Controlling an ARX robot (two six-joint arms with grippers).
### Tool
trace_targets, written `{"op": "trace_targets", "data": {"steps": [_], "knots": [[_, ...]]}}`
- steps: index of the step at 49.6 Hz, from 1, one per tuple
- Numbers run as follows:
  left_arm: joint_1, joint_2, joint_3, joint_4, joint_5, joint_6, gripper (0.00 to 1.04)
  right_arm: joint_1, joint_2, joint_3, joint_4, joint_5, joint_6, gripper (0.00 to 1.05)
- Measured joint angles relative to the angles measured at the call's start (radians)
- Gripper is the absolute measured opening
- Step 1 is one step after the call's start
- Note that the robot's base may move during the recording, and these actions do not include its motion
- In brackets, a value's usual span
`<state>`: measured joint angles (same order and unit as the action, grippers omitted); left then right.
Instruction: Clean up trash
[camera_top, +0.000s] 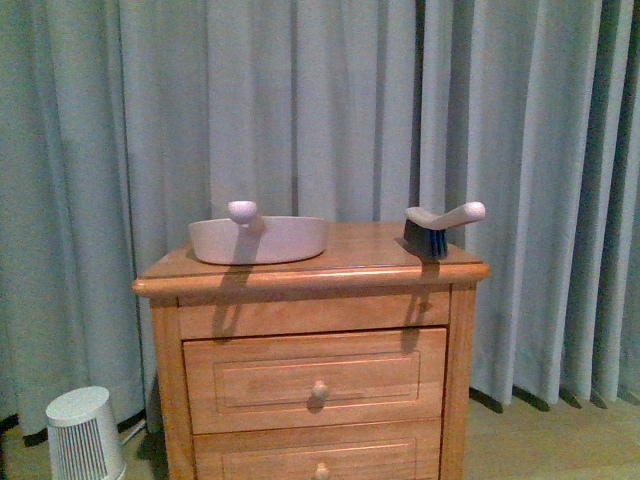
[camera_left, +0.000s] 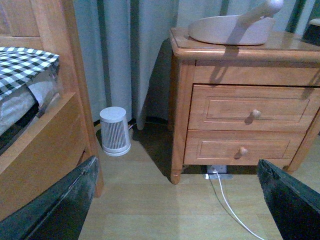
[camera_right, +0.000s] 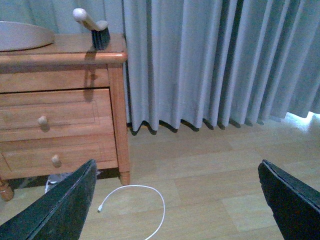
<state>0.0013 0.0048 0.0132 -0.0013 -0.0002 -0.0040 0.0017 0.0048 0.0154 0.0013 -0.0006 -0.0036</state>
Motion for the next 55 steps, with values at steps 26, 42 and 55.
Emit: {"op": "trace_targets", "data": {"steps": [26, 42, 55], "knots": [[0.0, 0.0, 0.0, 0.0, 0.001, 0.0, 0.97, 0.0, 0.0, 0.0, 0.0, 0.0, 0.0, 0.97], [0.0, 0.0, 0.0, 0.0, 0.0, 0.0, 0.97, 0.0, 0.0, 0.0, 0.0, 0.0, 0.0, 0.97], [0.0, 0.0, 0.0, 0.0, 0.0, 0.0, 0.97, 0.0, 0.0, 0.0, 0.0, 0.0, 0.0, 0.97]]}}
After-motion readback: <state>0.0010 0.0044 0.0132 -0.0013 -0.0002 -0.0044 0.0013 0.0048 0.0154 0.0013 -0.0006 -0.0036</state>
